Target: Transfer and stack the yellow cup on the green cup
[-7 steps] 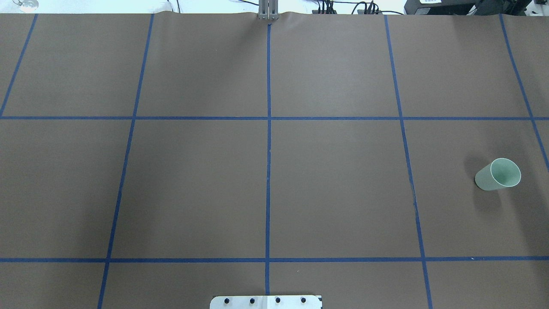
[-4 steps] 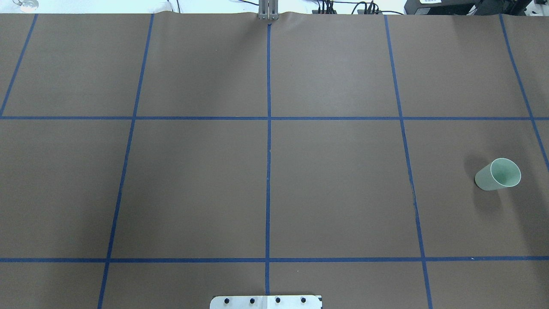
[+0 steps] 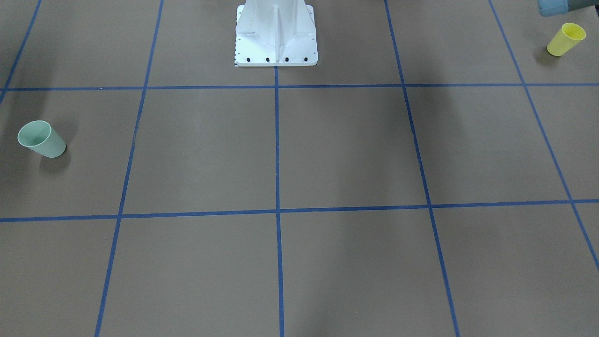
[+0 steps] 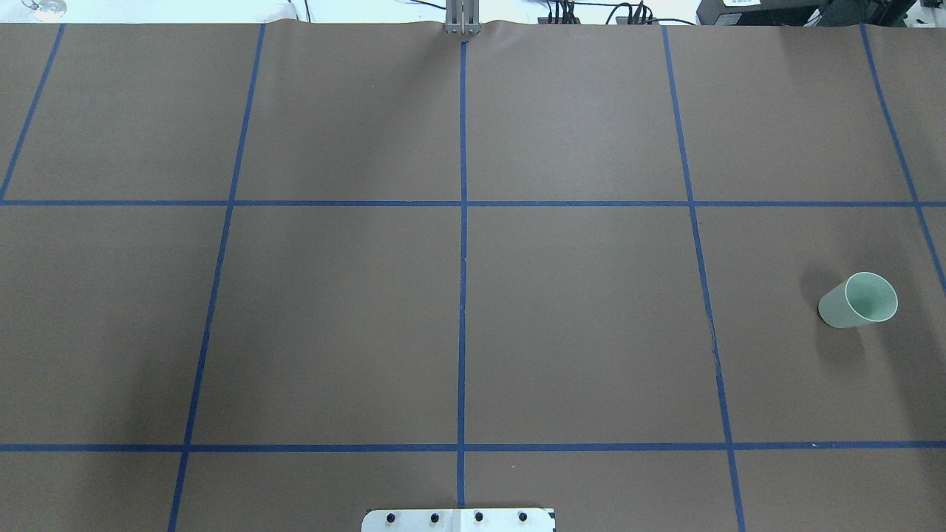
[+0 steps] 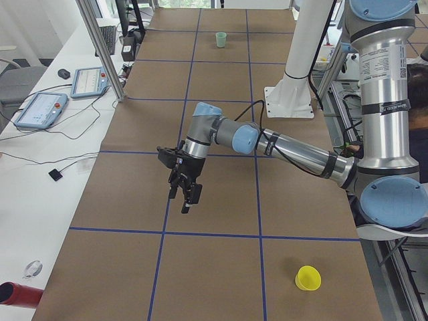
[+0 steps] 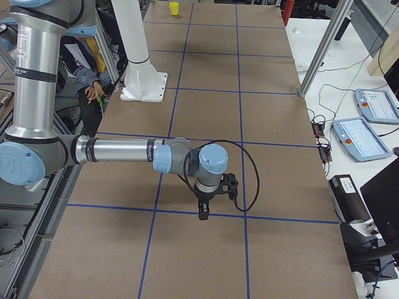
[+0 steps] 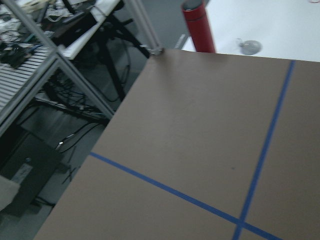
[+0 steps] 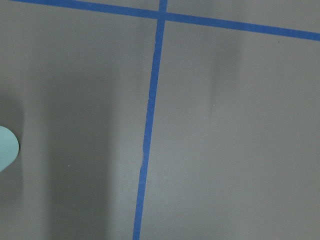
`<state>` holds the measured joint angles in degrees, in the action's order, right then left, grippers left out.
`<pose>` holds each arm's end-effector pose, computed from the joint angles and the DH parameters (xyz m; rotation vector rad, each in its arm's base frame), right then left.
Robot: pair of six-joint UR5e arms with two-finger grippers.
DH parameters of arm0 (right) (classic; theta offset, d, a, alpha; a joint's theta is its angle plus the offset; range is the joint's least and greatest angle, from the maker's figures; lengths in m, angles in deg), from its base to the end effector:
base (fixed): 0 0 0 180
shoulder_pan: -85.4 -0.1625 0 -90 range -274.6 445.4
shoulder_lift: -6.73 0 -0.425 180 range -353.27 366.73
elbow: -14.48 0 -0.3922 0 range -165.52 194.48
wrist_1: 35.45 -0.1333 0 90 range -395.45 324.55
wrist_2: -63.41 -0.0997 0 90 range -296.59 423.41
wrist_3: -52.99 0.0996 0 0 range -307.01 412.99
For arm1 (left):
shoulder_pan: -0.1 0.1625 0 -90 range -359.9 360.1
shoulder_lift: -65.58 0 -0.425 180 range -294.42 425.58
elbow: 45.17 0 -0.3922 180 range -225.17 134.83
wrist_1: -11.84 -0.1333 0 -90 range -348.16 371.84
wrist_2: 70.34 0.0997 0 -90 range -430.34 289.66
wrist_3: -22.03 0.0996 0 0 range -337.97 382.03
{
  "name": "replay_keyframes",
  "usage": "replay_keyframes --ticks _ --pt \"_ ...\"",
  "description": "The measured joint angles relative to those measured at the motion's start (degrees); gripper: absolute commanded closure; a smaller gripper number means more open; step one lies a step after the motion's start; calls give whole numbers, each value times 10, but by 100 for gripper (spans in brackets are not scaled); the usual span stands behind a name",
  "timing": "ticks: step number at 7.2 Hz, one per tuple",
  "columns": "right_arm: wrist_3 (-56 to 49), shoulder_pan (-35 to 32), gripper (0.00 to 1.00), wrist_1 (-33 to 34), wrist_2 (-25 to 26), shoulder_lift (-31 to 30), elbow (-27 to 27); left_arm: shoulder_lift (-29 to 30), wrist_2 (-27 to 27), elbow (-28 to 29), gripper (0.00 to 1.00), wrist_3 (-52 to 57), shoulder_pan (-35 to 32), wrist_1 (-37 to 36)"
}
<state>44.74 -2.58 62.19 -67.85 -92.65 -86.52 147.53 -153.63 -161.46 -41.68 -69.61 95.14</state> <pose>0.0530 -0.4162 0.6556 -0.0613 -0.7244 -0.1335 0.0133 -0.4540 0.5375 0.2333 0.0491 -0.7661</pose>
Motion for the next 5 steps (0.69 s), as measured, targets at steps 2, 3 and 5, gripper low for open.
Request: replay_keyframes --ticks 2,3,5 --pt "4 0 0 1 -4 -8 2 -1 47 1 0 -147 25 -161" --pt "8 0 0 2 -5 -10 4 -2 52 5 0 -220 33 -227" --pt "17 0 0 3 -6 -11 9 -3 38 46 0 -381 47 -306"
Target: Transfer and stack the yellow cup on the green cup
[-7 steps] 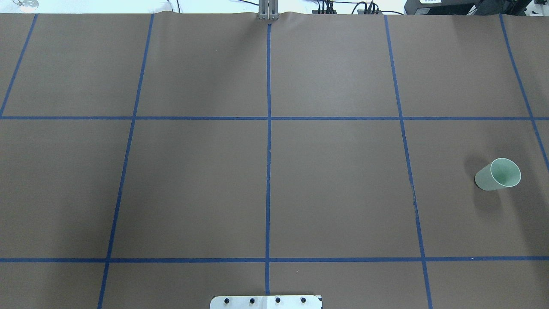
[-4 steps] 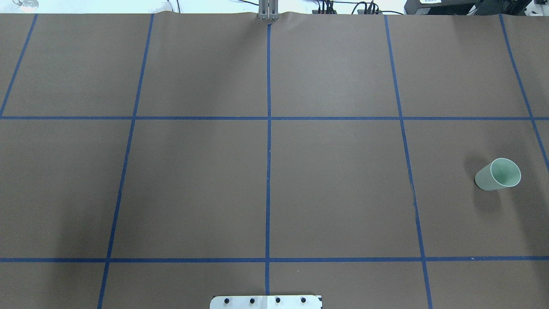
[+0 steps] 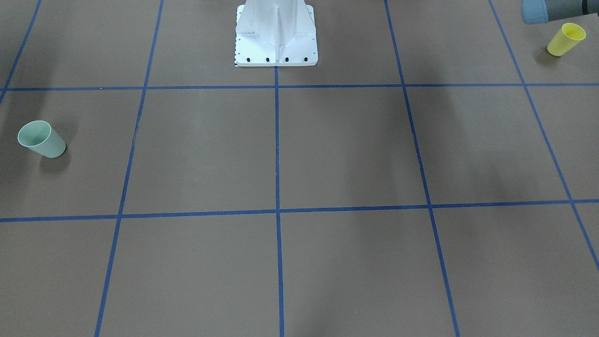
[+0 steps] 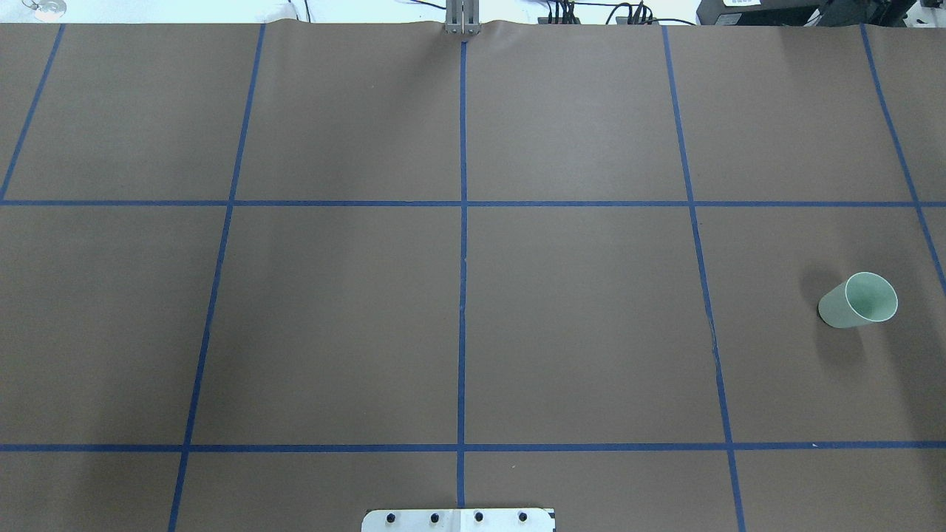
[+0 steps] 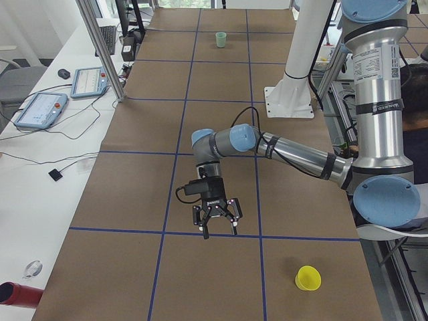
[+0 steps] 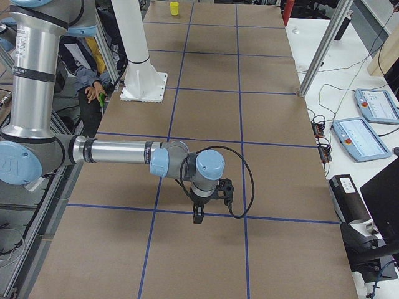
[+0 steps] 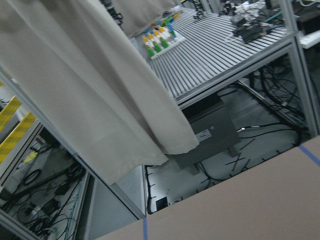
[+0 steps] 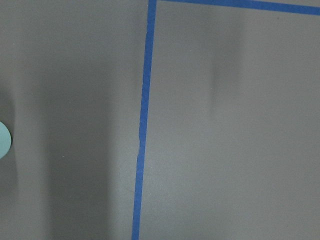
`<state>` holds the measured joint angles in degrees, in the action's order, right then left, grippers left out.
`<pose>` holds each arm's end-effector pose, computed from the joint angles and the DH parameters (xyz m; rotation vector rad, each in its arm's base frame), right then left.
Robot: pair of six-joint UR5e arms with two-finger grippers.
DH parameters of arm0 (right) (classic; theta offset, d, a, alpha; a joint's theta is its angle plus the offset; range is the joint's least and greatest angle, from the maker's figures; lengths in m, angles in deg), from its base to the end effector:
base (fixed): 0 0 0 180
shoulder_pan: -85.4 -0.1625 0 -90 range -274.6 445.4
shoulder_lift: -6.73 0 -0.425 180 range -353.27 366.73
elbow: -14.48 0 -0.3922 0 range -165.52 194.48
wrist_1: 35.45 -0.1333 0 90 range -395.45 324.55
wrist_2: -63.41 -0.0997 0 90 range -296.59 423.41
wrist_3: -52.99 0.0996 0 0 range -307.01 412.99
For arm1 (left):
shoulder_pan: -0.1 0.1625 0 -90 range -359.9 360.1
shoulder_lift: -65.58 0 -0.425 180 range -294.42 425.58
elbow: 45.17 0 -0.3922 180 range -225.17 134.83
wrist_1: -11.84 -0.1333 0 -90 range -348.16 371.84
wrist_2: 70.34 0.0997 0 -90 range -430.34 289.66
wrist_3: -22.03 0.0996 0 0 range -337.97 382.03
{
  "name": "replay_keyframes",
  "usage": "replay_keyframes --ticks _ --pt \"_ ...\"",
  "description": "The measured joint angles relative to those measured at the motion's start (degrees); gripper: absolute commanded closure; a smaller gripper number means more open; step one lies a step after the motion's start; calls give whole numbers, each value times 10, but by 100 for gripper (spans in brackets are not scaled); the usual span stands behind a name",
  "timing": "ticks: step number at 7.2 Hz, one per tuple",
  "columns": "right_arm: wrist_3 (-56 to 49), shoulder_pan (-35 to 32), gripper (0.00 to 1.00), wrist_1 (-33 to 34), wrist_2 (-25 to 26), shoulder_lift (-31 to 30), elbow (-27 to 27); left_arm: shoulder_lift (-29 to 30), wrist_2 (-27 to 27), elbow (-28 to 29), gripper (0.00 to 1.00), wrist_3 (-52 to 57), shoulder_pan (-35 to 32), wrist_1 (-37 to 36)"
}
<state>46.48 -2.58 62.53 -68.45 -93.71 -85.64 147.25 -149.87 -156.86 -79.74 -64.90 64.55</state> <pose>0.0526 -0.4052 0.6704 -0.1097 -0.7343 -0.0891 0.0198 -0.4006 0.6224 -0.0275 -0.4861 -1.2773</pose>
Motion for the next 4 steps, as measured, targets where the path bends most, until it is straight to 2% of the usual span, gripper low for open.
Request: replay_keyframes --ticks 4 --pt "-3 17 0 0 -1 1 3 14 -134 134 0 -280 70 -46"
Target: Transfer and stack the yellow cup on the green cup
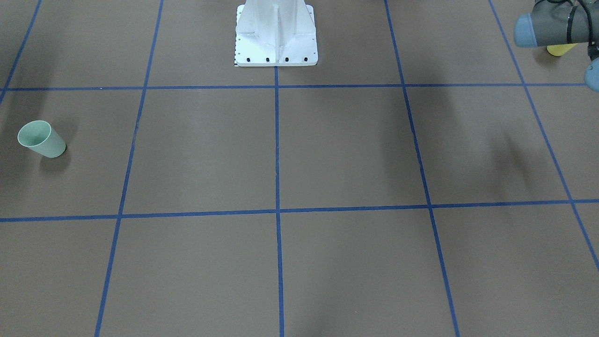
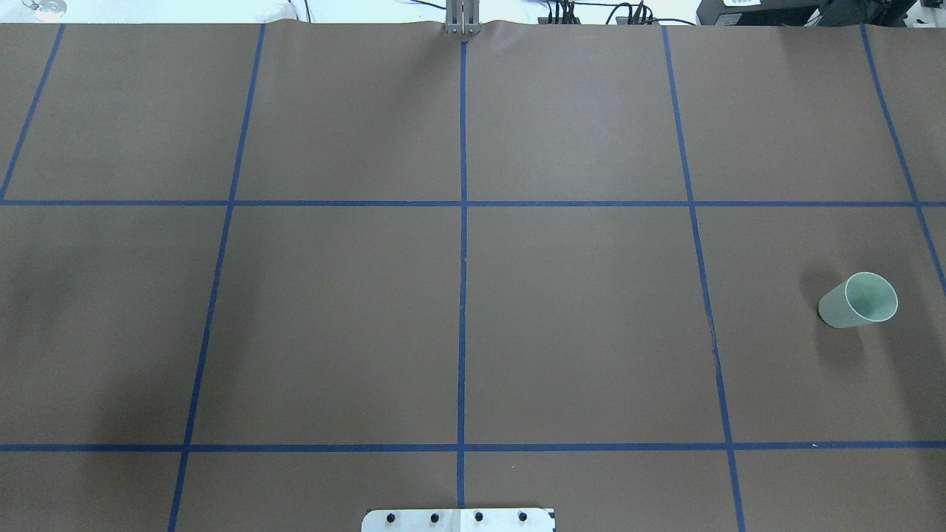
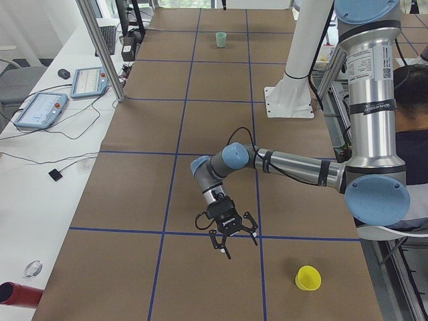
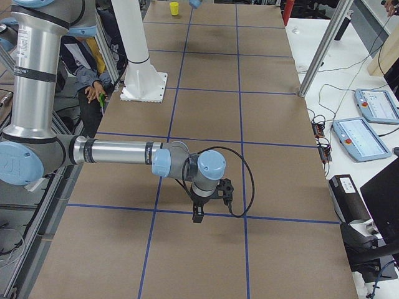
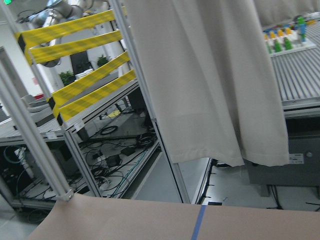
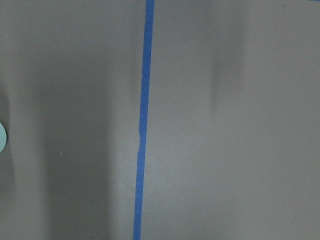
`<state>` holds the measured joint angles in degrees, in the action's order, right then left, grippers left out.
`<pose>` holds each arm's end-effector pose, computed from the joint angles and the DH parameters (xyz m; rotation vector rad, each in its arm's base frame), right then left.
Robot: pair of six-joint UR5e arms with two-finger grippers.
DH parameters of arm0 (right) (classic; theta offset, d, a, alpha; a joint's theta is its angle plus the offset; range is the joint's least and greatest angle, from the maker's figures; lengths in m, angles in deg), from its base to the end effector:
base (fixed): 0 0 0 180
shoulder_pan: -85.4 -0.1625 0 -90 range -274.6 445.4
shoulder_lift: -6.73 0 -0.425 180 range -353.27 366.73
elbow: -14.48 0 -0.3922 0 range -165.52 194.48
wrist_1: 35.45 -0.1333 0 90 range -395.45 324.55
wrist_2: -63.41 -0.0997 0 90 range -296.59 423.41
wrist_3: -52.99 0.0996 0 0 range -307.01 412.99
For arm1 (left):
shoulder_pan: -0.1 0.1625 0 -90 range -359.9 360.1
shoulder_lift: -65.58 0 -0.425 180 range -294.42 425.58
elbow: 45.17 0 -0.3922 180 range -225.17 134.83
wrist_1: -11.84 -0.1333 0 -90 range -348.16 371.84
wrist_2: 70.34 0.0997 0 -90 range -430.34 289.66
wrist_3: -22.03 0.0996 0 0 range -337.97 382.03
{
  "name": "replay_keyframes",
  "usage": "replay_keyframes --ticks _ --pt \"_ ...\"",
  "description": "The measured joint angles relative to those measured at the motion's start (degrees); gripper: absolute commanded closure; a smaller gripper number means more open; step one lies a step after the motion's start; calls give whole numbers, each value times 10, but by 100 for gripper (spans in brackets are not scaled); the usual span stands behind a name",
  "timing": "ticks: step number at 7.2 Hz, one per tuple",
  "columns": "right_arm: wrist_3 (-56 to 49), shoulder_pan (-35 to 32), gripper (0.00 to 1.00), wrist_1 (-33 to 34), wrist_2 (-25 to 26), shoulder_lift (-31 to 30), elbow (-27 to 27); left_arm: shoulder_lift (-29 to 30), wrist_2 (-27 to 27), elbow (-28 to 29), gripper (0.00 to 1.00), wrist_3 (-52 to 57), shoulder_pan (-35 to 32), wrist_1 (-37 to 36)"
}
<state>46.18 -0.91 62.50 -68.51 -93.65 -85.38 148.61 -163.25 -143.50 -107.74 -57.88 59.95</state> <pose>0.0407 -0.4068 0.6721 -0.1213 -0.7342 -0.1207 0.0777 -0.3662 0.7154 -0.1808 -0.7806 -1.6442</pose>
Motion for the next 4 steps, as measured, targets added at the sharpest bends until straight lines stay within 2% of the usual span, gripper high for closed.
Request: replay_keyframes --ticks 4 --pt "0 10 0 -4 0 3 -3 3 -110 97 0 -133 29 -8"
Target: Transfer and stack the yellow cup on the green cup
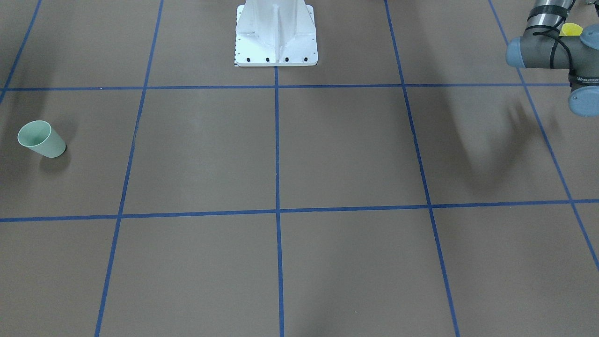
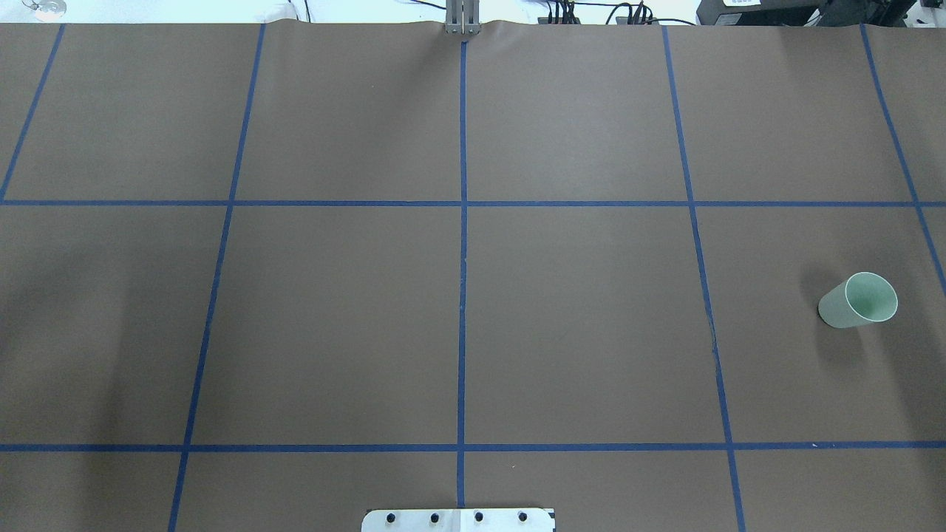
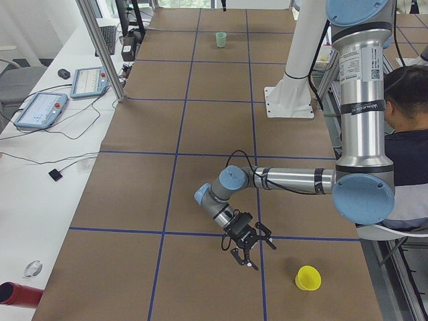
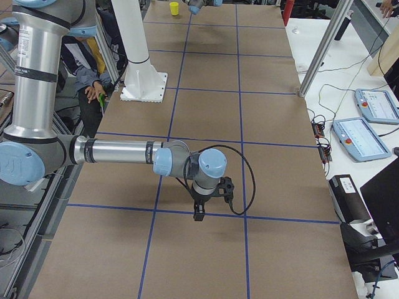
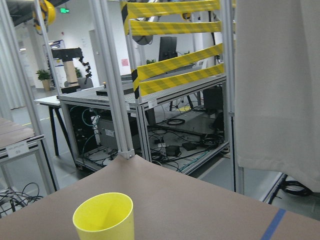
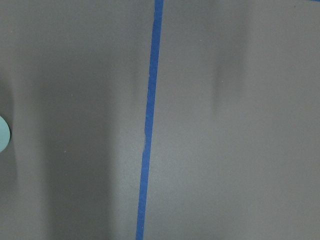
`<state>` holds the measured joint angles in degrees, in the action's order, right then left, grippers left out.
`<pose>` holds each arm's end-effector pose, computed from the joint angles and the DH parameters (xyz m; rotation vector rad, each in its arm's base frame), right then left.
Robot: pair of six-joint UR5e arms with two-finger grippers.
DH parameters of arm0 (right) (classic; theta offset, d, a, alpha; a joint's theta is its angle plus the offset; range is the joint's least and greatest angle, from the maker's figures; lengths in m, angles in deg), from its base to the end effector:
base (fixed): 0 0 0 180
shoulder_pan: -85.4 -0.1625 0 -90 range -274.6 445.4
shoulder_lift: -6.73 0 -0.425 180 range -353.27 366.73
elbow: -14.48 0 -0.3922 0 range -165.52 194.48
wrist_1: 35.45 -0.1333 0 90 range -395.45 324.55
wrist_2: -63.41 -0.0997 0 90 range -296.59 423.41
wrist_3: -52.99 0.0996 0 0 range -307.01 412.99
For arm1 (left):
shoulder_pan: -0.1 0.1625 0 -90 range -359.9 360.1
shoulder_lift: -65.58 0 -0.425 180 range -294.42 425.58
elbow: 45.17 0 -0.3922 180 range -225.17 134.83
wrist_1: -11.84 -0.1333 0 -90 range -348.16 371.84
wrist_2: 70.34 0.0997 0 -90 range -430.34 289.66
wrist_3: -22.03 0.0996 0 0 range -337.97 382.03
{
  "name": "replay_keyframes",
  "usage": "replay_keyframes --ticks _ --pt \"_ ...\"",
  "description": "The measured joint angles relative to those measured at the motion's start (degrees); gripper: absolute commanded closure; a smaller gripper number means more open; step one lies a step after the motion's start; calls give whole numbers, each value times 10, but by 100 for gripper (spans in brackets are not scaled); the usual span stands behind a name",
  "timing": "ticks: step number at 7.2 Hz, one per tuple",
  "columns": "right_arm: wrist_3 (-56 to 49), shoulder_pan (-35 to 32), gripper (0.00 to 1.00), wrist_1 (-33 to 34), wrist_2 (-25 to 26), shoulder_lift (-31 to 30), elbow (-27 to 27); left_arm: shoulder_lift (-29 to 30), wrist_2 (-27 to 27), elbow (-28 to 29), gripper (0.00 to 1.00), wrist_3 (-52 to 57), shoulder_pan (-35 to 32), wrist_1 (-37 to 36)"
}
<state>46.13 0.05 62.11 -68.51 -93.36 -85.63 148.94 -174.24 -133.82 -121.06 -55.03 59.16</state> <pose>0.0336 -0.4109 0.6673 -0.1116 -0.7334 -0.1435 0.0976 -0.3314 0.7776 -0.2847 -1.0296 -1.8441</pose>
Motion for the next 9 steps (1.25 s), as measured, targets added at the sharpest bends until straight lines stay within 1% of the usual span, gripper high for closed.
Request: replay_keyframes --ticks 2,4,7,9 --pt "0 4 0 -1 0 3 -2 -2 -52 34 0 -26 14 5" --pt "0 9 0 -1 0 4 -4 -5 -86 72 0 -34 21 27" --pt "0 11 0 -2 0 5 -7 -8 -108 153 0 -36 25 91" --pt "0 12 0 -2 0 5 -8 -12 -132 173 0 -37 30 99"
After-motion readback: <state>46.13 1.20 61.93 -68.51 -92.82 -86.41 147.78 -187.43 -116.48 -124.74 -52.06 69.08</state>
